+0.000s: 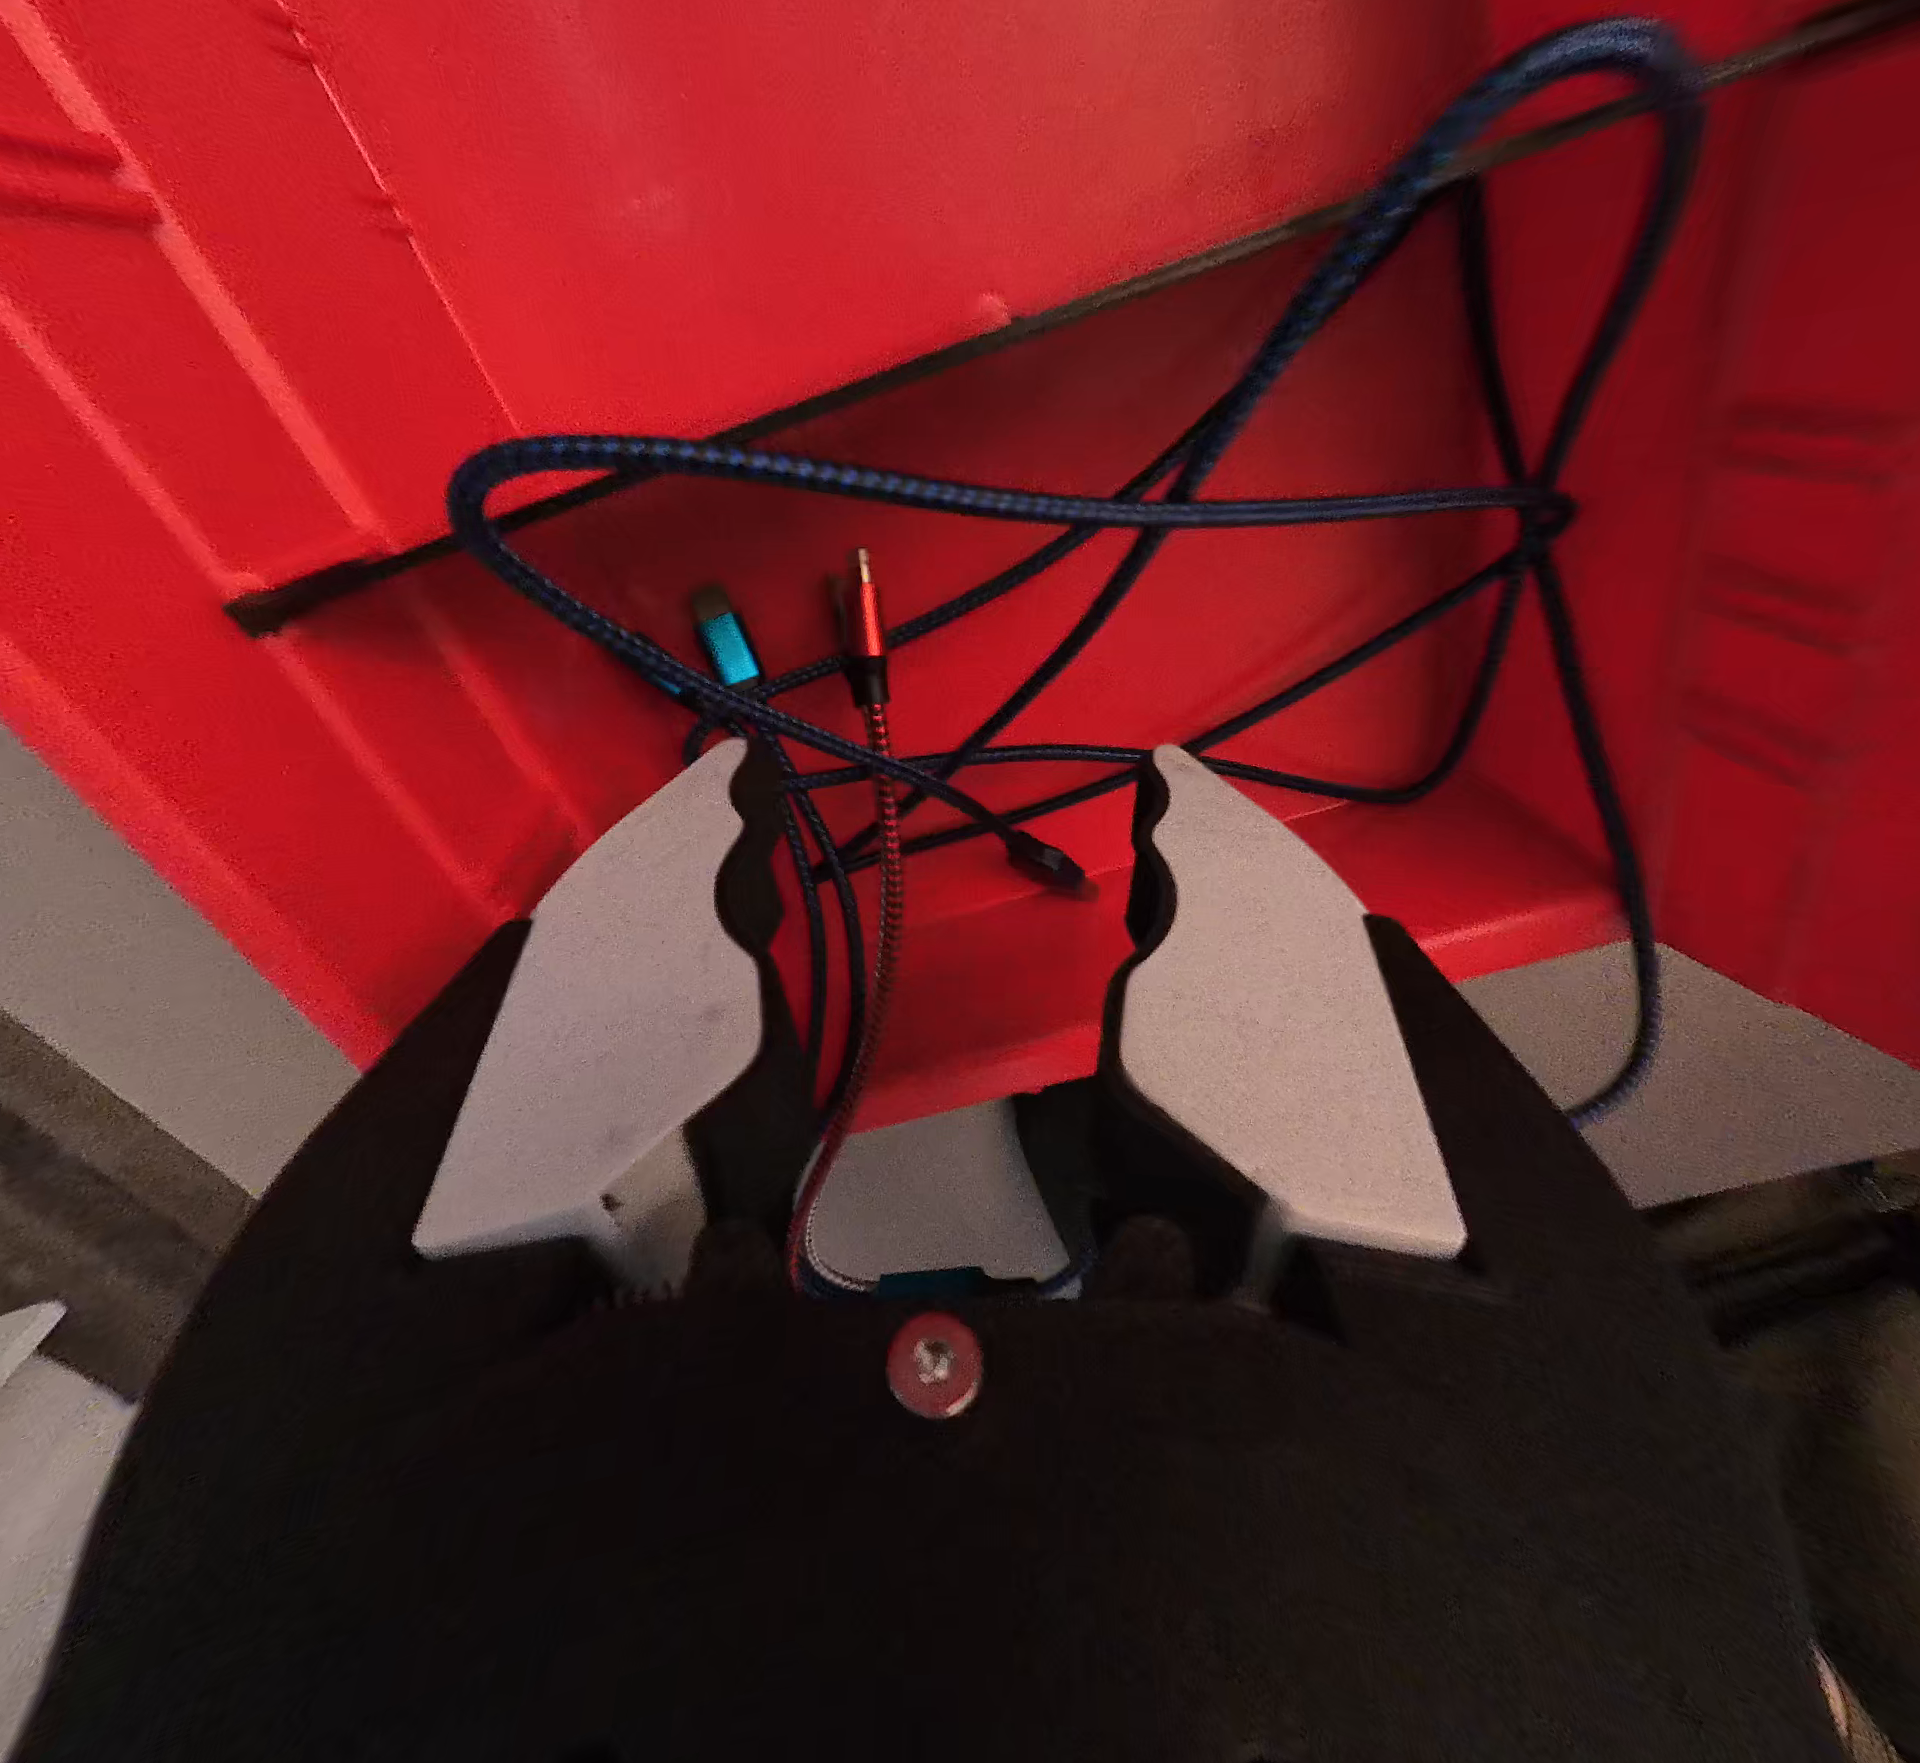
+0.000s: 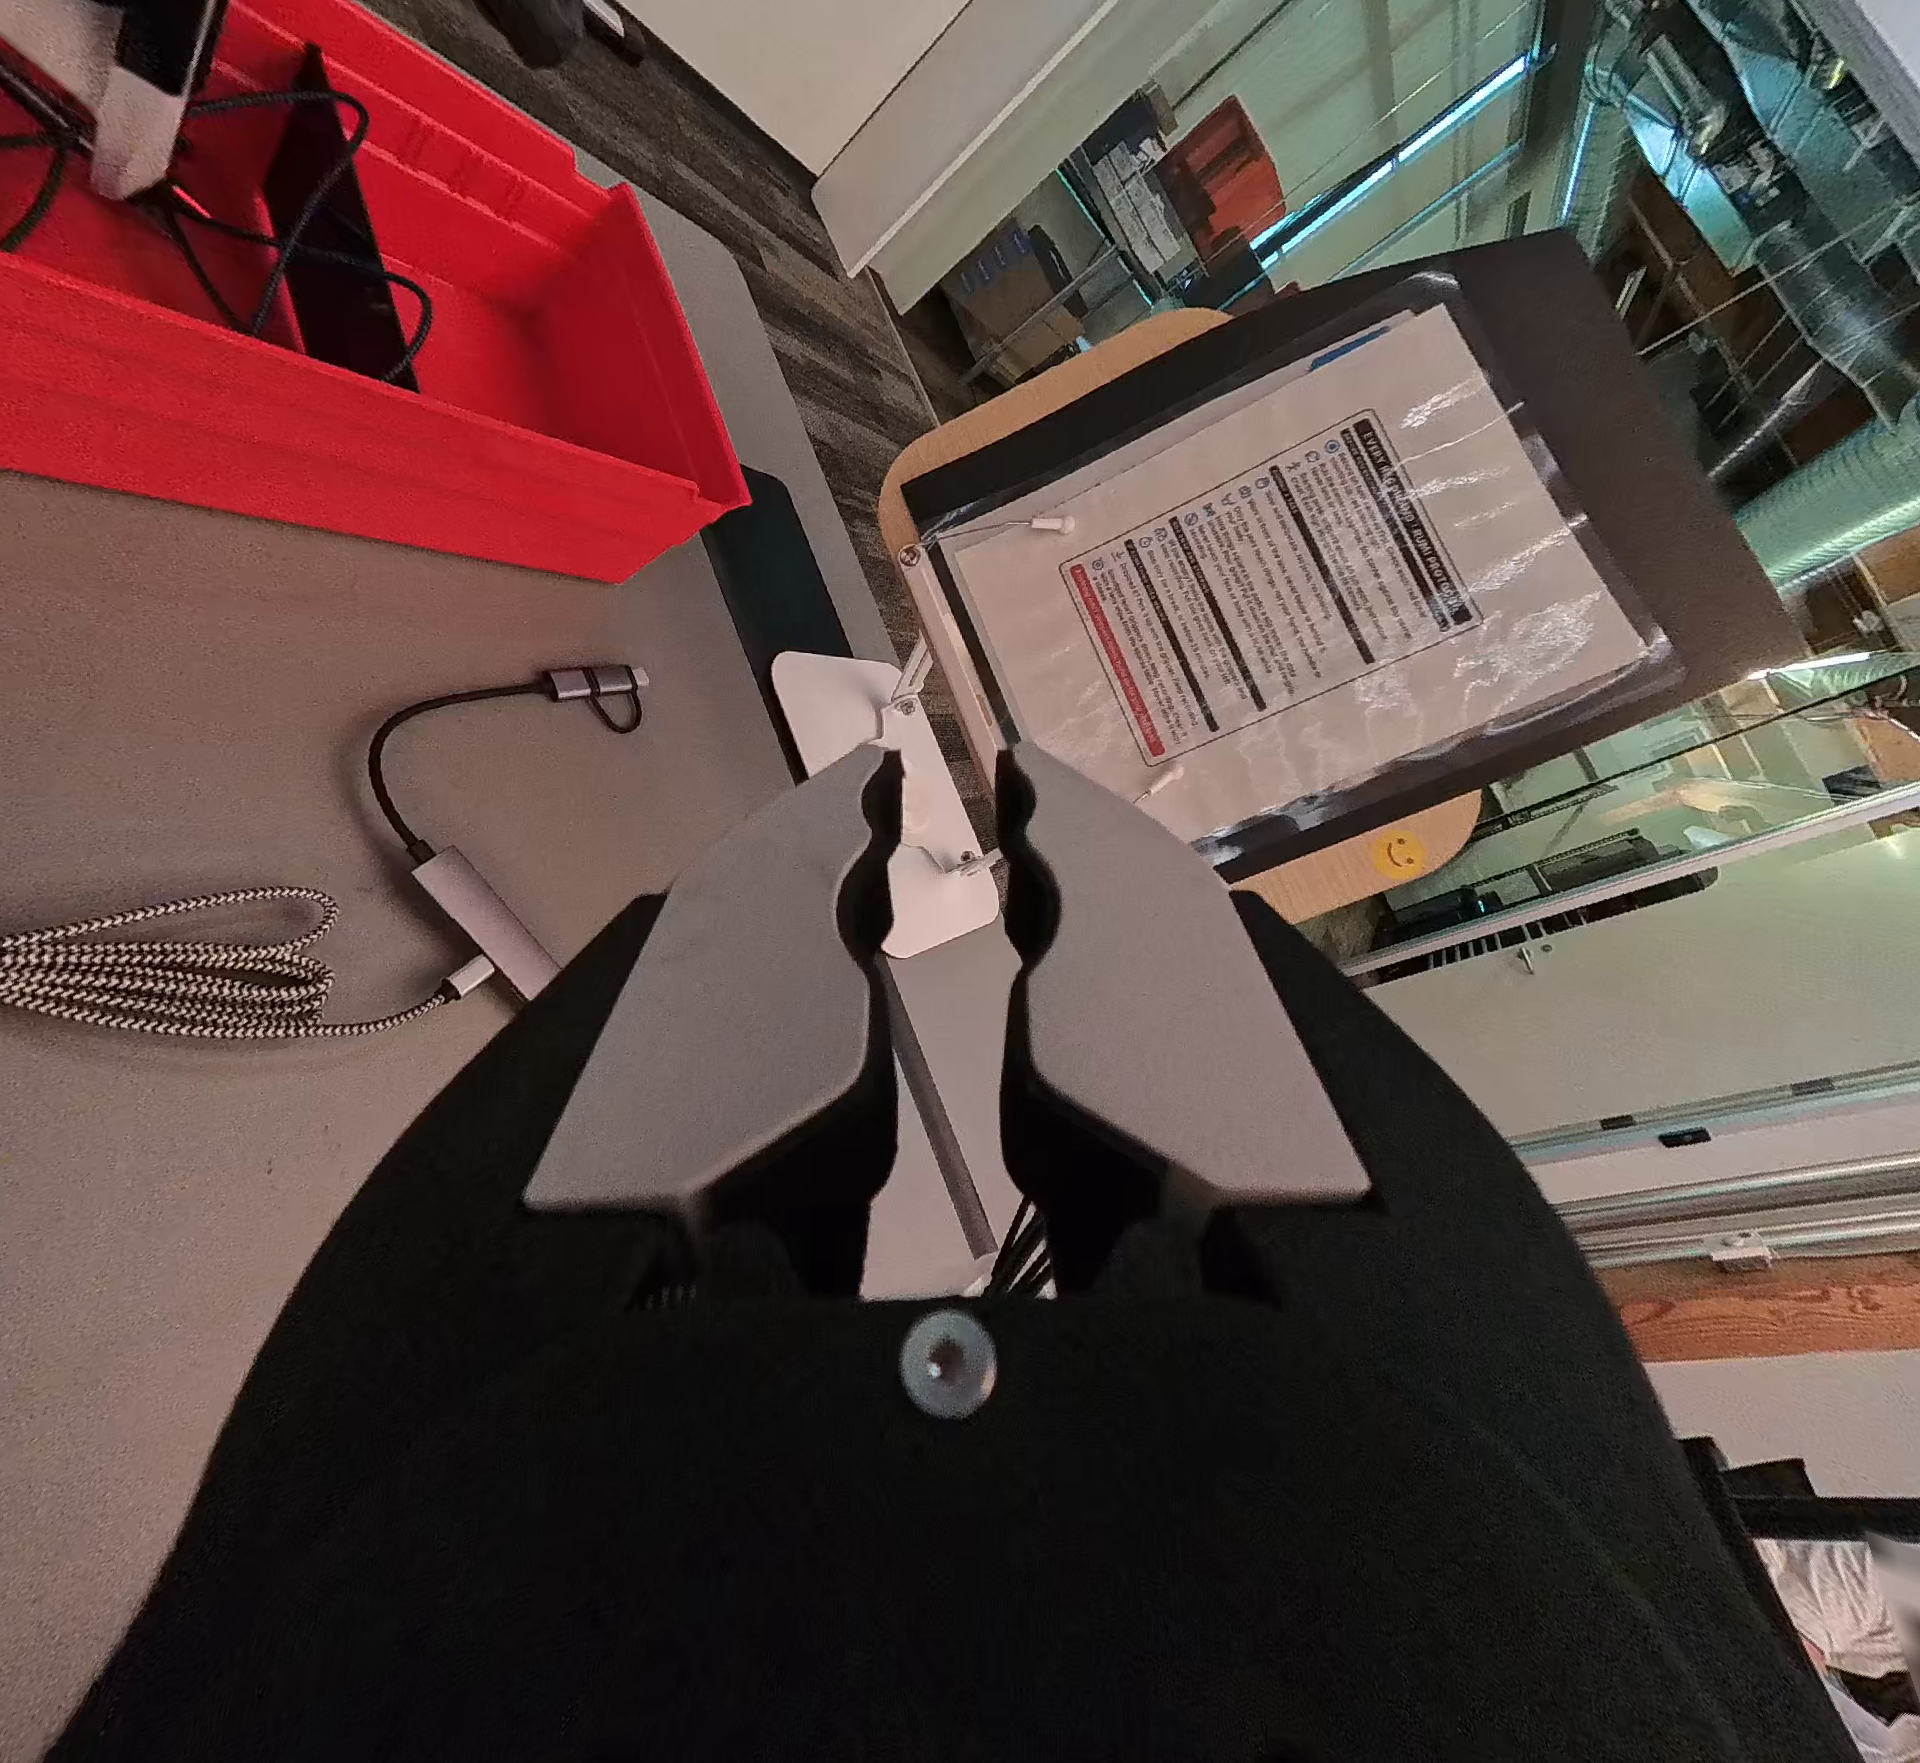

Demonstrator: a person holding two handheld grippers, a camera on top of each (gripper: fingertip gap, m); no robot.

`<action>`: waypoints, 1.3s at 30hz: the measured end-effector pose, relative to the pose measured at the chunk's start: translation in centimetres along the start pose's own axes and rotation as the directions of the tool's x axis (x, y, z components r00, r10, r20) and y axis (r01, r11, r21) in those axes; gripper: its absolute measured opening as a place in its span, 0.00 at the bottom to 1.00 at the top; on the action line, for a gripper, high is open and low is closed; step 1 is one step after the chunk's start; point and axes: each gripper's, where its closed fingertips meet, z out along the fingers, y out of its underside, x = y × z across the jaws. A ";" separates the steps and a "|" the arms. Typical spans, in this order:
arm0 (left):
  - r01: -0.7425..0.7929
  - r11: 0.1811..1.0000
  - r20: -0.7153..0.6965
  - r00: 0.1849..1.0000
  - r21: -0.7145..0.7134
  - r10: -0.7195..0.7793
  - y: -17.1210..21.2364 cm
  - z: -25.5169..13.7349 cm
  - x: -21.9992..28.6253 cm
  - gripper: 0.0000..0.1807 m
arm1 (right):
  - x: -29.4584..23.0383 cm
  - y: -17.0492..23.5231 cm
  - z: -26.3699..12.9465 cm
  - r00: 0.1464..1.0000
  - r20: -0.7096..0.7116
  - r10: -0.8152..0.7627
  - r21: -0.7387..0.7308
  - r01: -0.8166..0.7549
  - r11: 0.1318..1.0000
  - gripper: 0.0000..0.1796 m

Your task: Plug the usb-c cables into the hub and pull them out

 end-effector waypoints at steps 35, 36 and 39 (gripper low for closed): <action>-0.255 0.335 0.195 0.960 0.907 0.201 -3.6 -25.7 12.2 0.03 | 1.0 1.0 0.3 0.998 -0.016 0.061 0.021 -0.061 0.998 0.09; -0.271 0.280 0.201 0.946 0.921 0.255 -3.5 -26.4 13.8 0.03 | 1.3 1.1 0.2 0.996 -0.023 0.088 0.035 -0.087 0.996 0.09; -0.293 0.162 0.196 0.874 0.942 0.446 -3.5 -27.3 19.0 0.03 | 2.4 1.3 -0.1 0.983 -0.032 0.179 0.086 -0.175 0.981 0.08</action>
